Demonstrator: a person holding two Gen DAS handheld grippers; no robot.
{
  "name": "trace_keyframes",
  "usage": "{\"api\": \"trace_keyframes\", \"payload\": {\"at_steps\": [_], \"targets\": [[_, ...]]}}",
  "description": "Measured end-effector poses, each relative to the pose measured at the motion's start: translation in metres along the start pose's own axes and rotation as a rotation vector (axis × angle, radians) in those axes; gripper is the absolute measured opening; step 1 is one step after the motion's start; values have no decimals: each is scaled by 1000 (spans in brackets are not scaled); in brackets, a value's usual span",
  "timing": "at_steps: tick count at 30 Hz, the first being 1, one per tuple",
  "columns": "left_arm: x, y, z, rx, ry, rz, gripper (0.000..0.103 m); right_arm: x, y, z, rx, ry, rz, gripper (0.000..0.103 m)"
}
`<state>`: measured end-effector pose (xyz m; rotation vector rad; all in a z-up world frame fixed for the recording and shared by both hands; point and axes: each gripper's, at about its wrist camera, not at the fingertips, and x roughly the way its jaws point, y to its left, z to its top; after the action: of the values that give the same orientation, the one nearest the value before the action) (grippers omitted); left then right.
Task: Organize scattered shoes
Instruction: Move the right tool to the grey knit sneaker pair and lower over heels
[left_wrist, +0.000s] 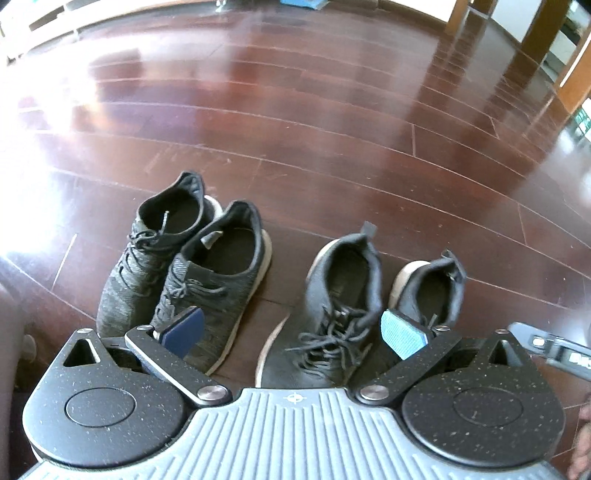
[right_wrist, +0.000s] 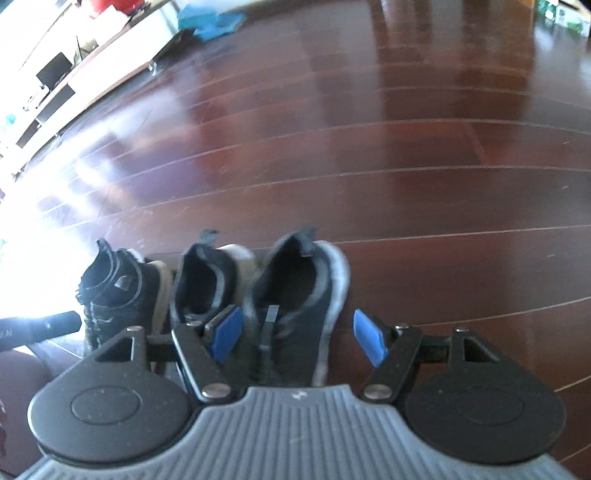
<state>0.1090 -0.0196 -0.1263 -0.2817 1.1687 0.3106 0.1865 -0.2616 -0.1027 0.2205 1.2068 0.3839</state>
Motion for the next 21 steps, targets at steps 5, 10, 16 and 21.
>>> {"api": "trace_keyframes", "payload": {"at_steps": [5,10,16,21], "targets": [[18,18,4,9,96,-7,103,45,35,11,-39,56,-4,70],[30,32,12,12,139,-25,103,81,52,21,-42,103,-7,70],[39,47,22,-25,163,-39,103,131,50,31,25,173,-16,71],[45,58,27,-50,176,-46,103,142,56,21,-3,235,-34,71]]}}
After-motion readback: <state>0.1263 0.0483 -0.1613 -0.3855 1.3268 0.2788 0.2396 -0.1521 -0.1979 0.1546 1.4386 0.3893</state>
